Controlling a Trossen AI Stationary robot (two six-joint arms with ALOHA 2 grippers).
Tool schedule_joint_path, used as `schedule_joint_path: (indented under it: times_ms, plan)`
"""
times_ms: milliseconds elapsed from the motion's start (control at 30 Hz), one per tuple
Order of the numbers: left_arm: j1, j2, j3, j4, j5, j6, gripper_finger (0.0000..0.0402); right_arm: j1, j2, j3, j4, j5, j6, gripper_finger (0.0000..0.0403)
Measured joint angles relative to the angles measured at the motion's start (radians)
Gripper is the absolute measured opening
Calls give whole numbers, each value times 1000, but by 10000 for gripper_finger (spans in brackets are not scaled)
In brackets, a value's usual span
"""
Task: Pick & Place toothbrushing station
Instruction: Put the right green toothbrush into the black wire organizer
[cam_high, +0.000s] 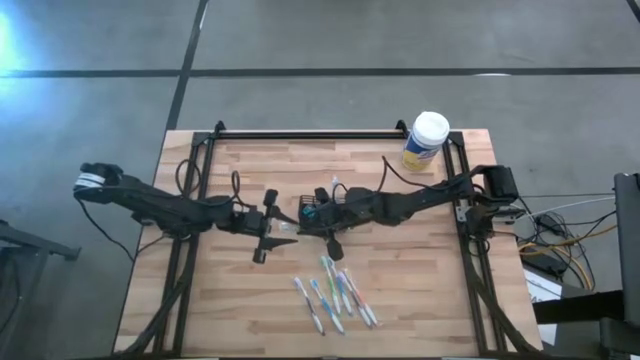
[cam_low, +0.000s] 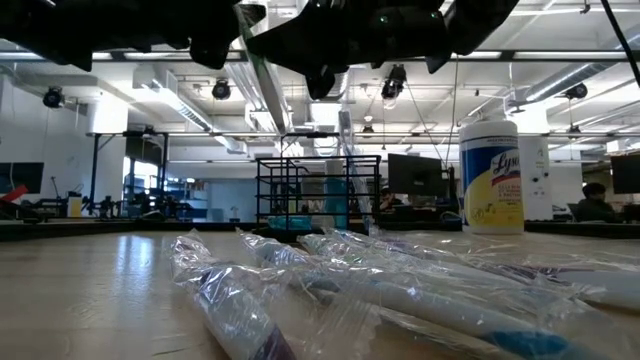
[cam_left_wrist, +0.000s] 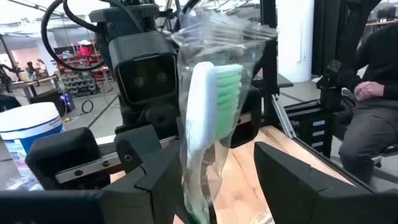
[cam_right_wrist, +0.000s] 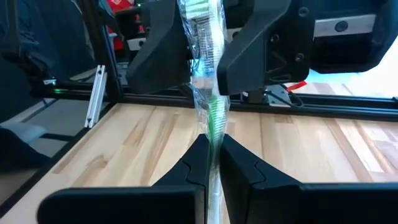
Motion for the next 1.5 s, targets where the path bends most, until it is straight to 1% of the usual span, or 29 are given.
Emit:
schedule_joint_path:
  times_ms: [67,133,333,433,567,667,800,900,1100,1167,1233,1300,1367,1433,1500]
  plan:
    - [0,3,4,0,-3,0,193,0,0,-1,2,0,-11,18]
    - [1,0,4,3,-9,0,176,0,0,-2,5,0,-22,18]
    - [2,-9,4,9,-11,2,95,0,0,-2,12,0,-37,18]
    - [2,-12,4,9,-11,7,63,1,0,-2,27,0,-39,18]
    - [2,-14,4,1,0,15,42,3,0,-2,35,0,-45,18]
    - [2,-14,3,-2,3,17,42,3,0,-3,35,0,-45,18]
    - [2,-17,3,-7,7,17,60,3,0,-3,36,0,-48,18]
    - [2,-23,2,-10,9,12,86,3,0,-3,52,-4,-63,18]
    - [2,-24,1,-11,15,-12,153,3,0,-9,101,-26,-71,18]
    - [2,-24,1,-13,14,-17,168,4,0,-9,102,-26,-73,18]
    - [2,-24,1,-12,12,-17,176,4,0,-9,102,-26,-74,18]
    - [2,-24,1,-12,11,-17,175,4,0,-10,106,-26,-76,18]
    - [2,-24,1,-11,11,-16,163,4,0,-11,106,-27,-83,18]
    - [2,-24,1,-11,11,-16,139,4,0,-11,105,-27,-86,18]
    - [2,-24,1,-11,11,-16,106,5,-1,-15,102,-28,-87,18]
